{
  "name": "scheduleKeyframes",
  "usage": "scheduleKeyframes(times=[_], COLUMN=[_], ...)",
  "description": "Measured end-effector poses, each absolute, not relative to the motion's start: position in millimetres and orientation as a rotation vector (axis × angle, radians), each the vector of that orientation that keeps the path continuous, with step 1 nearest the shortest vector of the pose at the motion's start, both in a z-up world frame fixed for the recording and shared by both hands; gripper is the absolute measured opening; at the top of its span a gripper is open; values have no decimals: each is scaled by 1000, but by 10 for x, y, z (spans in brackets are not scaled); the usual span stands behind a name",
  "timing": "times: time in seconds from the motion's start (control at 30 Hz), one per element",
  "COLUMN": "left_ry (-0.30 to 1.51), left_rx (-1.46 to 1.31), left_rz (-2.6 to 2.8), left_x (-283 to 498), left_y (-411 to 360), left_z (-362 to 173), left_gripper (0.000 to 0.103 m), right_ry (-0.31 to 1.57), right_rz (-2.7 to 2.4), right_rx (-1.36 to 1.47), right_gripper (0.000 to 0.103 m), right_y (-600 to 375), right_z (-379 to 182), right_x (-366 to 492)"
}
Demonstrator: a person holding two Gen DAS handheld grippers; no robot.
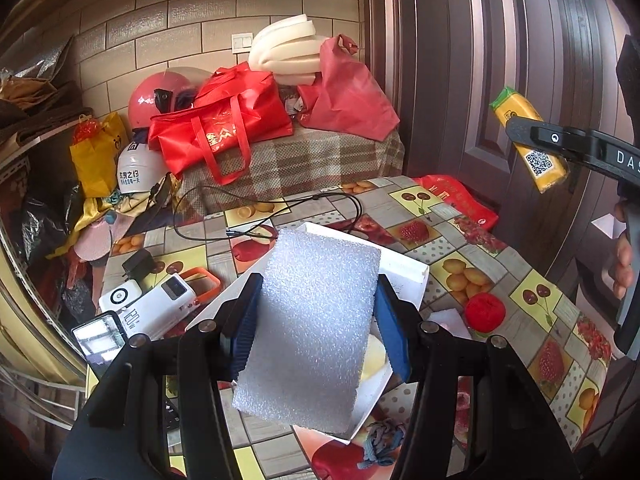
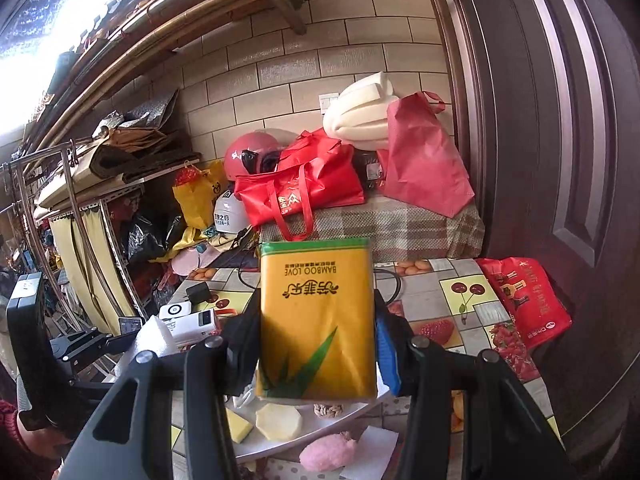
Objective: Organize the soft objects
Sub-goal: 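Carry the foam sheet with left tool over the tray while right tool carries the tissue pack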
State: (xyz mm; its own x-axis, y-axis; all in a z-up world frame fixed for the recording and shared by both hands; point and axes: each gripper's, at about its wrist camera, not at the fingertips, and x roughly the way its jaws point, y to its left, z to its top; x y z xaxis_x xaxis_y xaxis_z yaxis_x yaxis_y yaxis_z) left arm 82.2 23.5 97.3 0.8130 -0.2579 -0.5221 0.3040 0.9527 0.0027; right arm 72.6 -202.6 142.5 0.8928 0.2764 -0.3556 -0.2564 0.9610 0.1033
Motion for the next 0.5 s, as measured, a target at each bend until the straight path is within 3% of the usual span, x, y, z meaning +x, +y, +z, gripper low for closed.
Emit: scheduleKeyframes(times=[0.5], left_ry=[659], left_rx=[47], left_rz=[-268], left_x=[1350], left_y=[345], left_z=[586], left_gripper=[54], right_ry=[505], right_rz=[272], right_rx=[64], right_gripper=[48], right_y=[-1931], right_z=[977], right_x=[1215])
